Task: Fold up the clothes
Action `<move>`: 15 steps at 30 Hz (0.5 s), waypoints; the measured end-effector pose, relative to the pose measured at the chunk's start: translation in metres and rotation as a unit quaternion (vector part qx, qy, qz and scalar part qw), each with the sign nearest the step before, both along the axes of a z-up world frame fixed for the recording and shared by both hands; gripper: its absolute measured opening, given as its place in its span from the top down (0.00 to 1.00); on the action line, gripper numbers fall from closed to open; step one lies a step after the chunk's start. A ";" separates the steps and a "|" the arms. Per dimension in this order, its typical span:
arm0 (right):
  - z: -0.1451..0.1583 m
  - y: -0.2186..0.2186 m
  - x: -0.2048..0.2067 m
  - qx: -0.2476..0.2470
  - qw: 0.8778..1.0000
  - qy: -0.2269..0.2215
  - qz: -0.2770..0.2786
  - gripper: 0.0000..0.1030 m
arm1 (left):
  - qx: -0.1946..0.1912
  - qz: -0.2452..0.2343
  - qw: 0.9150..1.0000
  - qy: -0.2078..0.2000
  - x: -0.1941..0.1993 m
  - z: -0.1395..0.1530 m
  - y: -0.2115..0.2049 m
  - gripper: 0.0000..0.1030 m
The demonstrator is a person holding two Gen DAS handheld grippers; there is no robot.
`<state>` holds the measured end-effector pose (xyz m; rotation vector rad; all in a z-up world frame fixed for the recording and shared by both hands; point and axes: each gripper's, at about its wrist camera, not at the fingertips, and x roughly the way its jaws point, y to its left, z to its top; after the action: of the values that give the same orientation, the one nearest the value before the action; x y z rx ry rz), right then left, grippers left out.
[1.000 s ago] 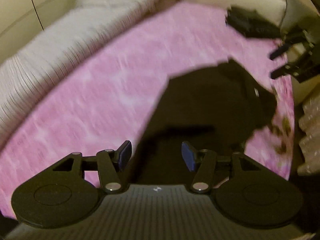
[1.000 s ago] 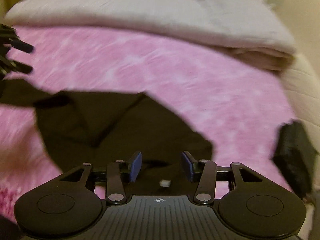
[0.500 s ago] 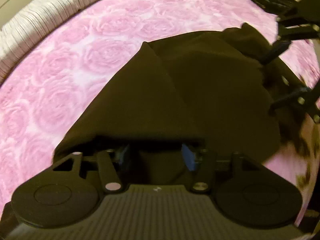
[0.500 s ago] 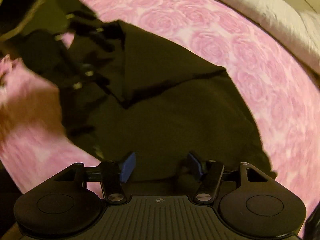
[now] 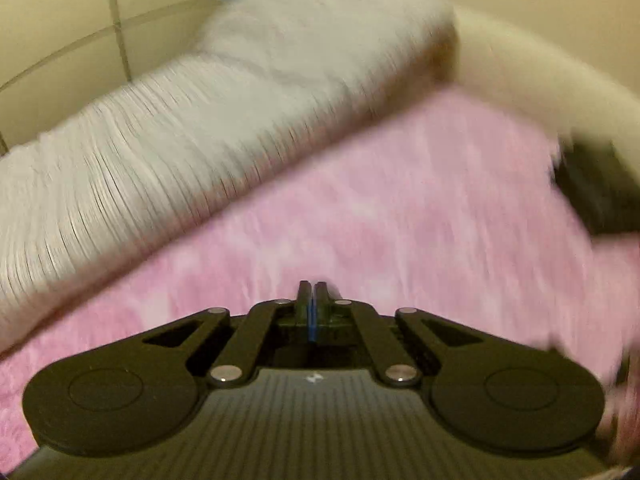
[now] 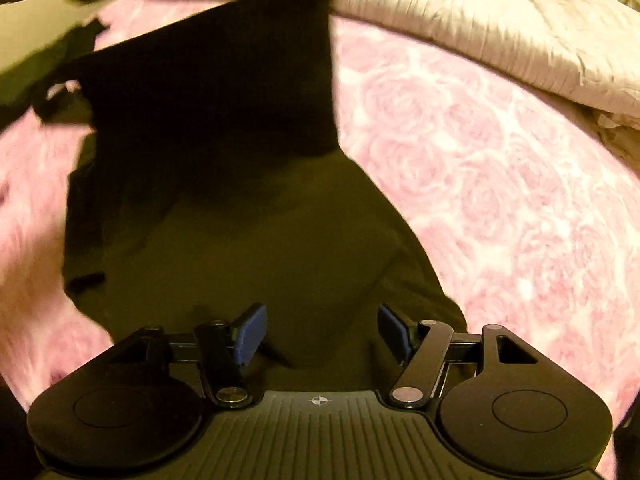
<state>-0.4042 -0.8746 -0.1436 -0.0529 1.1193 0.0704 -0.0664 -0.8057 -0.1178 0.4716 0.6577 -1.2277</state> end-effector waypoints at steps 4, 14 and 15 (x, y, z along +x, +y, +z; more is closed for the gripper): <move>0.001 0.016 0.004 0.019 1.000 -0.003 -0.001 0.35 | -0.037 0.033 0.998 0.026 0.027 0.021 0.012 0.53; -0.022 0.065 0.064 0.091 0.995 0.003 0.030 0.28 | 0.118 0.176 0.974 0.077 0.017 -0.073 0.203 0.50; -0.033 0.072 0.081 0.103 0.994 0.005 0.021 0.27 | 0.130 0.191 0.968 0.097 0.010 -0.087 0.221 0.50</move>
<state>-0.3231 -0.8027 -0.1762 0.1076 1.1164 0.2240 -0.0562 -0.5847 -0.2046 0.4197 1.0335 -0.8303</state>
